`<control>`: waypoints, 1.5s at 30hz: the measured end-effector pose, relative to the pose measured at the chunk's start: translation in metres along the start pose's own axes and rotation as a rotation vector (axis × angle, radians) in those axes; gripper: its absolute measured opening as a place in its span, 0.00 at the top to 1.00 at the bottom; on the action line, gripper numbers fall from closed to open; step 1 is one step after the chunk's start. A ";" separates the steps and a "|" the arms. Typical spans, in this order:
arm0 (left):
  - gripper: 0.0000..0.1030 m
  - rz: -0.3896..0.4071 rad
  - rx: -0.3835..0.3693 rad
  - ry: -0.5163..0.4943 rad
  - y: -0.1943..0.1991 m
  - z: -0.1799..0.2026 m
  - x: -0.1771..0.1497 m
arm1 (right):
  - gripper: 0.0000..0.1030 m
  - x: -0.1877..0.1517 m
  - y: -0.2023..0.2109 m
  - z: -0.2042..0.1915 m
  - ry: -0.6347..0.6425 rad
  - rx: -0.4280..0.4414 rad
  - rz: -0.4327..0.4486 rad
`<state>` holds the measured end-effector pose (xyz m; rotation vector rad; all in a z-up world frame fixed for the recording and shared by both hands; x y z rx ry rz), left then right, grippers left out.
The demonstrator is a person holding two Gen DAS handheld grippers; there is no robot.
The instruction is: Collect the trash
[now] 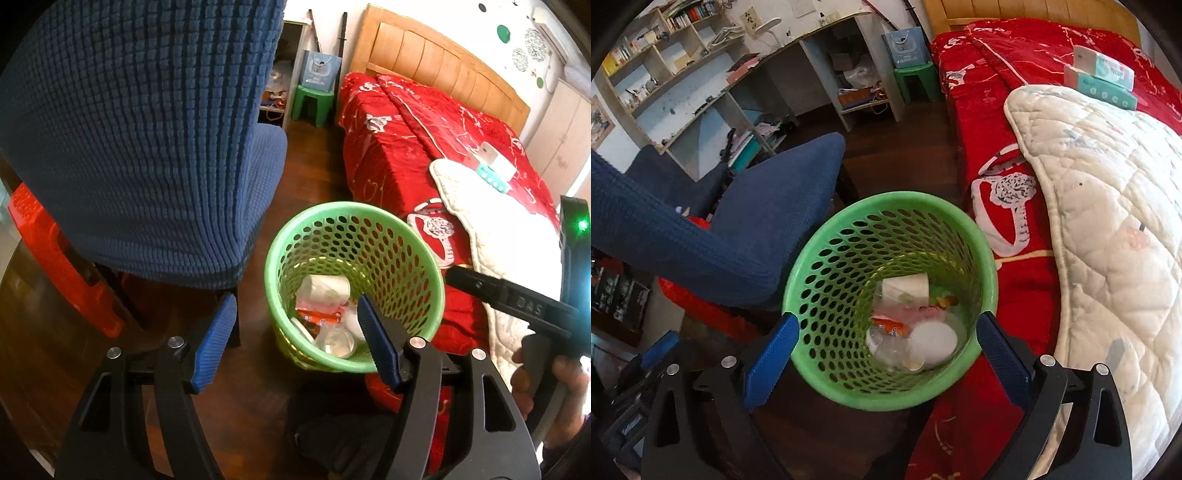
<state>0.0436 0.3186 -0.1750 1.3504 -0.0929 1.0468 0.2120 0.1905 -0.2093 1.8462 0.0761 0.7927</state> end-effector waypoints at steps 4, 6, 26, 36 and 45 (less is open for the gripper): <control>0.33 0.003 -0.002 -0.009 0.002 0.006 0.000 | 0.09 -0.007 0.016 0.008 0.024 -0.025 0.017; 0.32 0.006 -0.007 -0.014 0.004 0.011 0.000 | 0.09 -0.011 0.027 0.014 0.033 -0.047 0.026; 0.17 0.048 -0.082 -0.124 0.038 0.086 -0.002 | 0.08 -0.066 0.136 0.082 -0.043 -0.212 0.154; 0.08 0.080 -0.132 -0.178 0.056 0.132 -0.004 | 0.07 -0.088 0.180 0.110 -0.057 -0.319 0.218; 0.06 0.104 -0.161 -0.250 0.065 0.175 -0.010 | 0.07 -0.100 0.211 0.137 -0.122 -0.362 0.246</control>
Point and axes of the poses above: each gripper's, at about its wrist camera, not at the fingertips, and y roughly against the way its jaws point, z to its right, x to its top, the point moved 8 cm from there along -y, roughly the way its jaws point, and after that the axes turned 8 degrees about -x, right-handed, at the moved point
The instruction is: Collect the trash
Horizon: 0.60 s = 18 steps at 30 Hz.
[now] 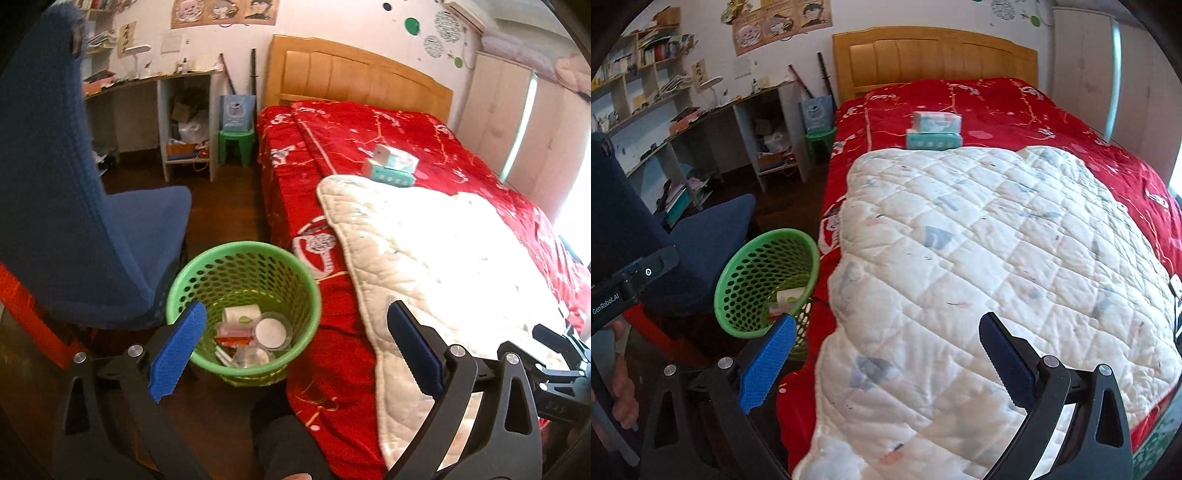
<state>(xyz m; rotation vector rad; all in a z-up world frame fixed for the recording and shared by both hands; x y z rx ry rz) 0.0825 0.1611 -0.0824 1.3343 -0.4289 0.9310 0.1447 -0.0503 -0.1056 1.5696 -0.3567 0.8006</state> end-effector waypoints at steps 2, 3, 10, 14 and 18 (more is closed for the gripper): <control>0.06 -0.002 -0.011 -0.012 -0.001 0.009 0.000 | 0.07 -0.001 0.003 0.008 -0.012 -0.010 0.001; 0.06 -0.004 -0.017 -0.018 -0.001 0.013 0.000 | 0.07 -0.001 0.004 0.011 -0.015 -0.016 0.002; 0.06 -0.015 -0.053 -0.056 -0.002 0.040 -0.004 | 0.07 0.000 0.018 0.032 -0.047 -0.046 0.028; 0.06 -0.011 -0.054 -0.079 0.000 0.048 -0.004 | 0.07 0.002 0.024 0.038 -0.061 -0.051 0.040; 0.06 -0.004 -0.055 -0.085 0.003 0.052 -0.003 | 0.07 0.001 0.027 0.041 -0.069 -0.055 0.045</control>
Point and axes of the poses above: each gripper's, at about its wrist camera, not at the fingertips, and y roughly against the way its jaws point, z to its right, x to its top, the point moved 8 cm from there along -y, roughly the way its jaws point, and after that the axes turned 8 degrees about -x, right-handed, at the moved point
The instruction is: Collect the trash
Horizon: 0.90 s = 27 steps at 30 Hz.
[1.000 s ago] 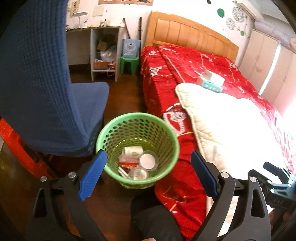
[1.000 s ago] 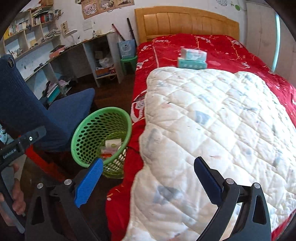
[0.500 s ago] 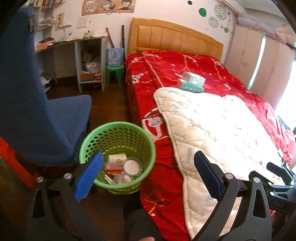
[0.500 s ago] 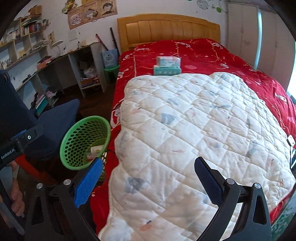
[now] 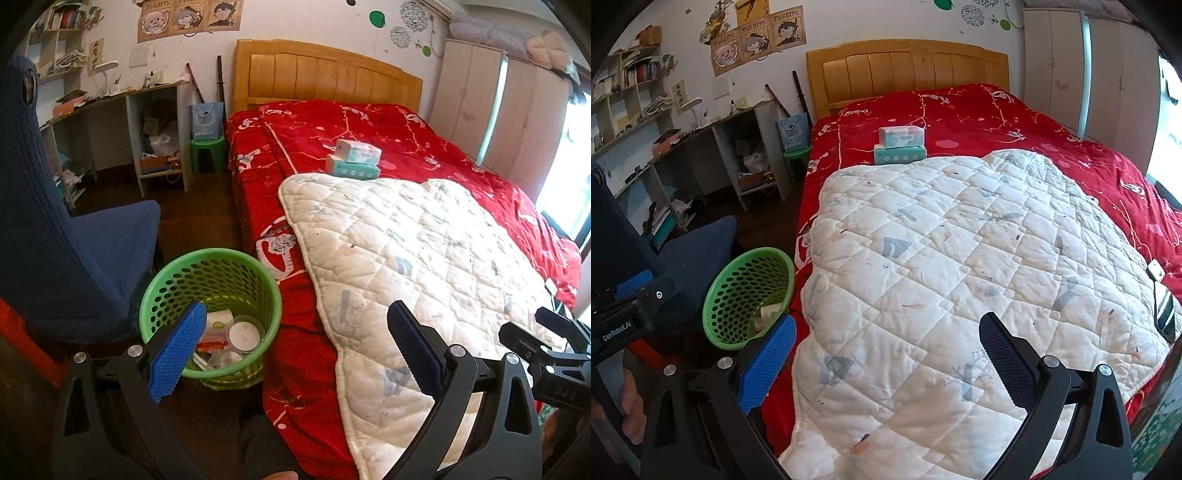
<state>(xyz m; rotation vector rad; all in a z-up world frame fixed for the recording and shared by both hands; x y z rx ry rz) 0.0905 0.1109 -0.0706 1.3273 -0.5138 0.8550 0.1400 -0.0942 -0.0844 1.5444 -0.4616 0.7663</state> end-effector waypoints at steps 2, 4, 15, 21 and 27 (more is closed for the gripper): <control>0.06 0.006 0.000 -0.004 0.002 0.001 0.001 | 0.07 0.000 0.001 0.001 0.001 0.000 0.001; 0.06 0.013 0.004 -0.009 0.003 0.003 0.002 | 0.07 0.000 0.001 0.000 0.002 0.000 0.002; 0.06 0.037 0.014 -0.023 0.007 0.007 0.008 | 0.07 0.003 0.009 0.000 -0.003 0.004 0.019; 0.06 0.046 0.022 -0.023 0.010 0.006 0.008 | 0.07 0.004 0.010 0.000 0.000 0.001 0.021; 0.06 0.056 0.031 -0.021 0.012 0.005 0.011 | 0.07 0.008 0.013 -0.001 -0.001 -0.001 0.026</control>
Point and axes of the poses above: each gripper's, at about its wrist camera, not at the fingertips, and y roughly against the way its jaws point, z to its right, x to its top, the point moved 8 cm from there along -y, roughly the way its jaws point, and after that the axes turned 8 degrees about -x, right-handed, at the moved point
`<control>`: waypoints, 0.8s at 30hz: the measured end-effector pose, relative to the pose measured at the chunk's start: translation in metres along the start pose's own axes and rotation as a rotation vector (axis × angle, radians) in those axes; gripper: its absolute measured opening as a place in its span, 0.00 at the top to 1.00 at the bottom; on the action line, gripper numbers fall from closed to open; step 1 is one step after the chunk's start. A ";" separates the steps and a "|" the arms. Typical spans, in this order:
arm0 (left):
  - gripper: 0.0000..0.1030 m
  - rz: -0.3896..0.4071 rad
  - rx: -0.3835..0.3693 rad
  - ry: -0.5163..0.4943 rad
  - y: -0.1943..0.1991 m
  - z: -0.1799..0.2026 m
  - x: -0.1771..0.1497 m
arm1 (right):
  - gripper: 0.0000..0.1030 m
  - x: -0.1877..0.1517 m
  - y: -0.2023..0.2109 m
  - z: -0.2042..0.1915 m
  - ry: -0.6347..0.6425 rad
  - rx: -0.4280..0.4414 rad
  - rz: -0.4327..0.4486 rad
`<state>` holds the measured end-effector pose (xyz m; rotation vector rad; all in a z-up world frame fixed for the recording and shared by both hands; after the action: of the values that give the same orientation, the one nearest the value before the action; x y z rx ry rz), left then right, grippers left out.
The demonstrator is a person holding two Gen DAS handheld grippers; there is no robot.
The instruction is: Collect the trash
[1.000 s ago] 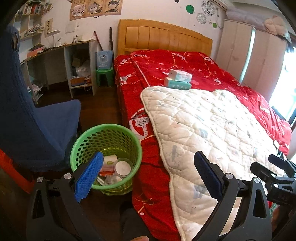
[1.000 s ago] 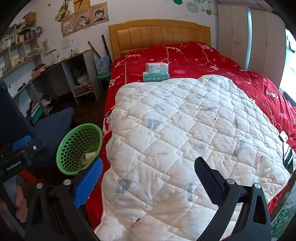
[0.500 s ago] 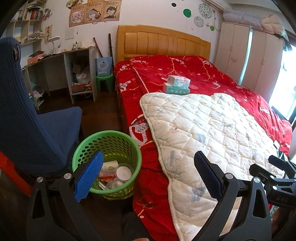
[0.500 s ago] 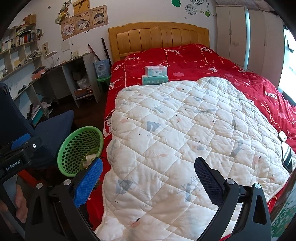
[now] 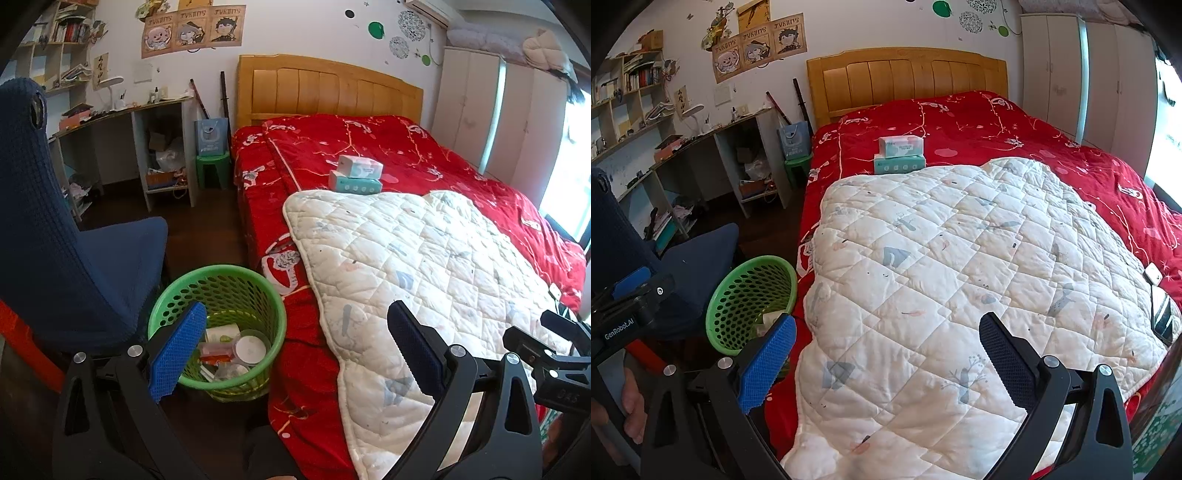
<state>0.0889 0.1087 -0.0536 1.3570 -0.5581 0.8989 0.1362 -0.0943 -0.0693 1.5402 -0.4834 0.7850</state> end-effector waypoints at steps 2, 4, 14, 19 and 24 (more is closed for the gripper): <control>0.06 0.002 0.000 0.000 0.000 0.000 0.001 | 0.07 0.000 0.001 0.000 0.002 -0.002 0.000; 0.06 0.004 0.002 0.001 0.001 -0.001 0.001 | 0.07 0.000 0.001 0.000 0.000 -0.001 0.003; 0.06 0.005 0.007 0.005 0.000 -0.002 0.000 | 0.07 0.002 0.002 0.002 -0.001 -0.004 0.006; 0.06 0.004 0.006 0.006 0.000 -0.003 0.000 | 0.07 0.002 0.002 0.003 -0.005 -0.005 0.006; 0.06 0.002 0.007 0.008 0.000 -0.003 -0.001 | 0.07 0.003 0.003 0.003 -0.006 -0.004 0.006</control>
<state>0.0884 0.1113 -0.0550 1.3581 -0.5507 0.9085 0.1368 -0.0968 -0.0651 1.5382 -0.4940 0.7839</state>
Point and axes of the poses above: each gripper's, at about its wrist camera, not at the fingertips, and y roughly against the way its jaws point, z to its right, x to its top, the point moved 8 cm from there along -y, roughly the way its jaws point, and after that the axes turned 8 degrees about -x, right-handed, at the moved point
